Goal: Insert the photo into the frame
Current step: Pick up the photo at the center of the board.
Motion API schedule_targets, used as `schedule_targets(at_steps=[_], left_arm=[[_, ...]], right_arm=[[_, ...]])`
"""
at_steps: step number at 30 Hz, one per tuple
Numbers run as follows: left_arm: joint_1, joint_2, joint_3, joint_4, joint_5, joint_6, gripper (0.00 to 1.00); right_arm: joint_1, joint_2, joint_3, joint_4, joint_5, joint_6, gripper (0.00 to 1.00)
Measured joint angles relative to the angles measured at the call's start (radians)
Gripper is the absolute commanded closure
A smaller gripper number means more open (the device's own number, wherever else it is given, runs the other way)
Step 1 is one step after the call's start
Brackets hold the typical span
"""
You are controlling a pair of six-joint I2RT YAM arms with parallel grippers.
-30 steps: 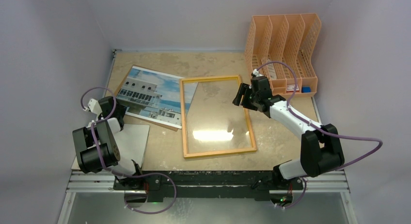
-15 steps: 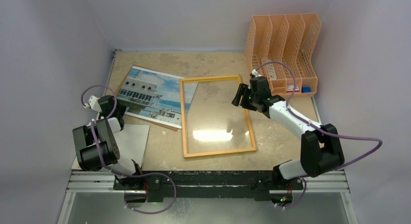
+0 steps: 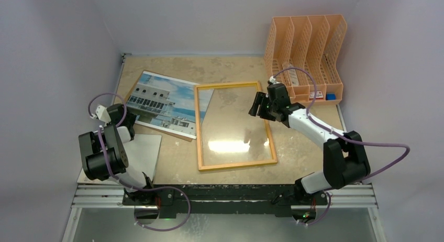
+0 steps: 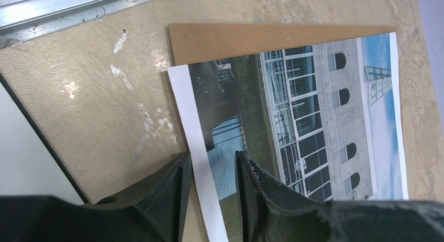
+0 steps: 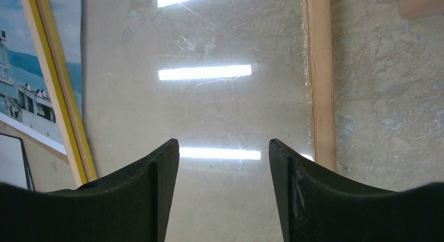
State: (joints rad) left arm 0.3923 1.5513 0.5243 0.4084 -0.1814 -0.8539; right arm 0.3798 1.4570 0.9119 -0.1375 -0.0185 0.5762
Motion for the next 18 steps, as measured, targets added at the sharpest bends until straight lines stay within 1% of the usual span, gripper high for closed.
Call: schedule_targets(at_steps=[3, 6, 11, 18], left_arm=[[0.0, 0.01, 0.0, 0.017, 0.003, 0.001, 0.7], [0.001, 0.012, 0.0, 0.016, 0.009, 0.002, 0.72], [0.001, -0.002, 0.0, -0.006, 0.037, 0.013, 0.74], [0.001, -0.033, 0.001, -0.012, 0.078, 0.027, 0.74]], right_arm=[[0.005, 0.006, 0.0, 0.0, 0.0, 0.0, 0.34], [0.009, 0.01, 0.0, 0.0, 0.0, 0.001, 0.35], [0.021, 0.01, 0.006, 0.0, 0.0, 0.007, 0.35], [0.033, 0.014, 0.009, 0.0, 0.0, 0.009, 0.35]])
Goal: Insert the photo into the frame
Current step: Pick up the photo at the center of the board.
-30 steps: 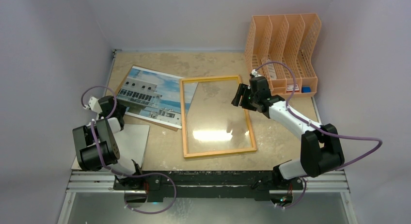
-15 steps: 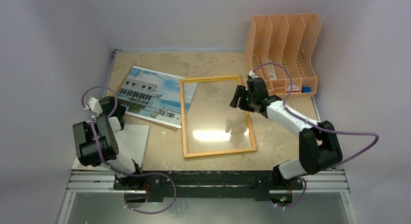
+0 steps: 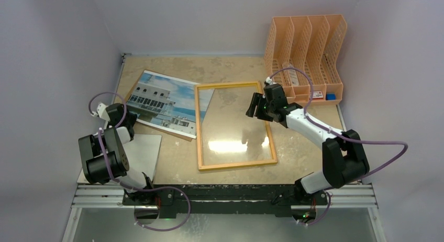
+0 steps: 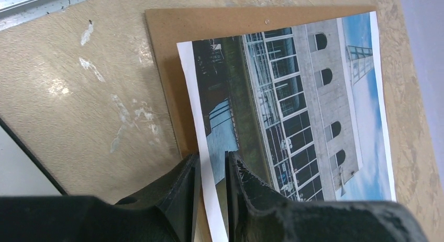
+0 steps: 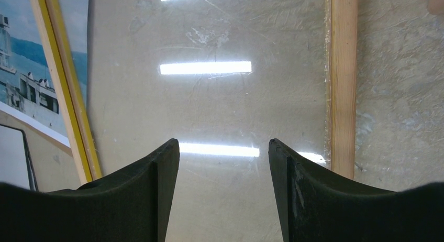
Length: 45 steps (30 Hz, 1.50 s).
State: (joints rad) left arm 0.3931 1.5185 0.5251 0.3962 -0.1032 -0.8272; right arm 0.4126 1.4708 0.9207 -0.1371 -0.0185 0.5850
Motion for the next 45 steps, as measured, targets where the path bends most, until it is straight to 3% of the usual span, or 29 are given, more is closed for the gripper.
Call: schedule_targets(at_steps=[7, 13, 21, 27, 32, 39, 45], left_arm=[[0.0, 0.017, 0.0, 0.044, 0.033, -0.011, 0.62], [0.0, 0.1, -0.015, 0.187, 0.085, -0.067, 0.61], [0.0, 0.201, -0.08, 0.455, 0.198, -0.167, 0.65], [0.0, 0.262, -0.082, 0.548, 0.266, -0.195, 0.79], [0.0, 0.261, -0.082, 0.523, 0.283, -0.191, 1.0], [-0.002, 0.129, -0.04, 0.332, 0.262, -0.149, 1.0], [-0.002, -0.086, 0.071, 0.051, 0.166, -0.086, 1.0]], right_arm=[[0.001, 0.014, 0.0, 0.0, 0.0, 0.0, 0.35], [0.002, 0.014, 0.0, 0.0, 0.0, 0.0, 0.35], [0.006, 0.014, 0.0, 0.001, 0.0, 0.003, 0.35], [0.006, 0.011, -0.011, 0.016, 0.0, 0.008, 0.35], [0.006, 0.011, -0.014, 0.019, 0.0, 0.01, 0.35], [0.006, 0.003, -0.014, 0.027, 0.0, 0.009, 0.34], [0.006, -0.013, -0.014, 0.034, 0.0, 0.009, 0.34]])
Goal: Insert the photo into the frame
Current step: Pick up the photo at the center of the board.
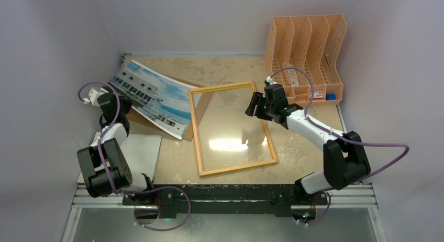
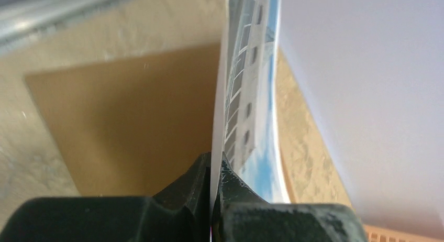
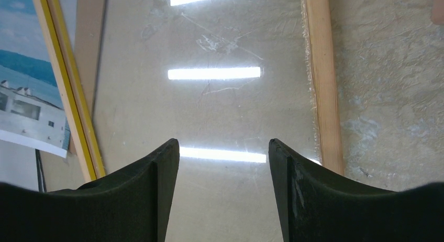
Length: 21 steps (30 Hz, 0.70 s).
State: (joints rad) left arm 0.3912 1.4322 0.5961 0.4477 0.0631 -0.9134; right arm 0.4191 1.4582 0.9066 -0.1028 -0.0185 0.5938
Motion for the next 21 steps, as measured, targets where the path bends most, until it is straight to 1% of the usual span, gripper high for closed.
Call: schedule_targets(at_steps=[2, 4, 7, 10, 15, 21], left_arm=[[0.0, -0.063, 0.061, -0.097, -0.051, 0.022, 1.0], [0.0, -0.087, 0.143, -0.198, -0.088, 0.054, 1.0], [0.0, -0.088, 0.266, -0.323, -0.125, 0.097, 1.0], [0.0, -0.088, 0.365, -0.436, -0.127, 0.137, 1.0], [0.0, -0.087, 0.516, -0.574, -0.031, 0.201, 1.0], [-0.002, -0.089, 0.696, -0.681, 0.161, 0.311, 1.0]], right_arm=[[0.0, -0.002, 0.0, 0.004, 0.0, 0.0, 0.34], [0.0, -0.002, 0.0, 0.004, -0.001, 0.0, 0.34], [0.0, -0.004, 0.0, 0.004, -0.002, 0.0, 0.33], [0.0, -0.015, 0.0, 0.006, -0.003, 0.0, 0.33], [0.0, -0.031, 0.0, 0.016, -0.019, -0.008, 0.25], [0.031, -0.051, 0.022, 0.059, -0.104, -0.081, 0.17]])
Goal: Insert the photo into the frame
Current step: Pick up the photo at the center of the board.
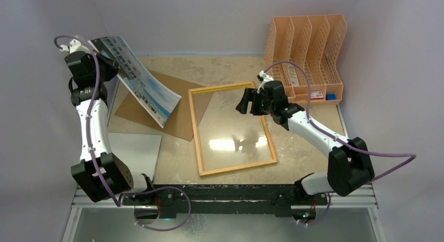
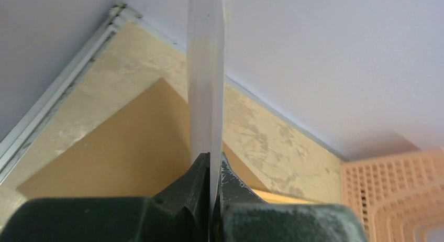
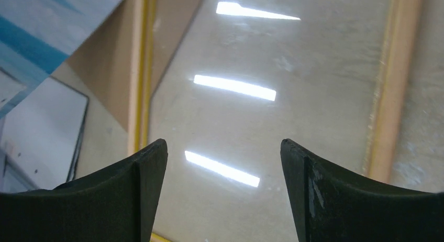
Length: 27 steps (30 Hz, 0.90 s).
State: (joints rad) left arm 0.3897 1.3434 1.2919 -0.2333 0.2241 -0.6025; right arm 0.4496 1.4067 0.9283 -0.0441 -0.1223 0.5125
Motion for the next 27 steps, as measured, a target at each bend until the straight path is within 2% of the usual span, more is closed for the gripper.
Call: schedule_targets(at_steps=[4, 10, 16, 20, 27], left_arm=[[0.0, -0.014, 0.062, -0.037, 0.171, 0.076, 1.0], [-0.005, -0.098, 0.066, -0.012, 0.478, 0.143, 1.0], [-0.028, -0.154, 0.079, 0.13, 0.712, 0.088, 1.0], [-0.072, -0.15, 0.082, 0.274, 0.798, -0.013, 1.0], [-0.222, -0.12, 0.151, 0.414, 0.834, -0.148, 1.0]], right_arm=[[0.06, -0.031, 0.036, 0.066, -0.063, -0.044, 0.15], [0.148, -0.039, 0.112, 0.191, -0.113, -0.07, 0.14], [0.16, -0.039, 0.113, 0.339, -0.132, -0.01, 0.1], [0.159, -0.043, 0.113, 0.42, -0.113, 0.023, 0.01], [0.131, -0.06, 0.204, 0.447, -0.018, -0.012, 0.01]])
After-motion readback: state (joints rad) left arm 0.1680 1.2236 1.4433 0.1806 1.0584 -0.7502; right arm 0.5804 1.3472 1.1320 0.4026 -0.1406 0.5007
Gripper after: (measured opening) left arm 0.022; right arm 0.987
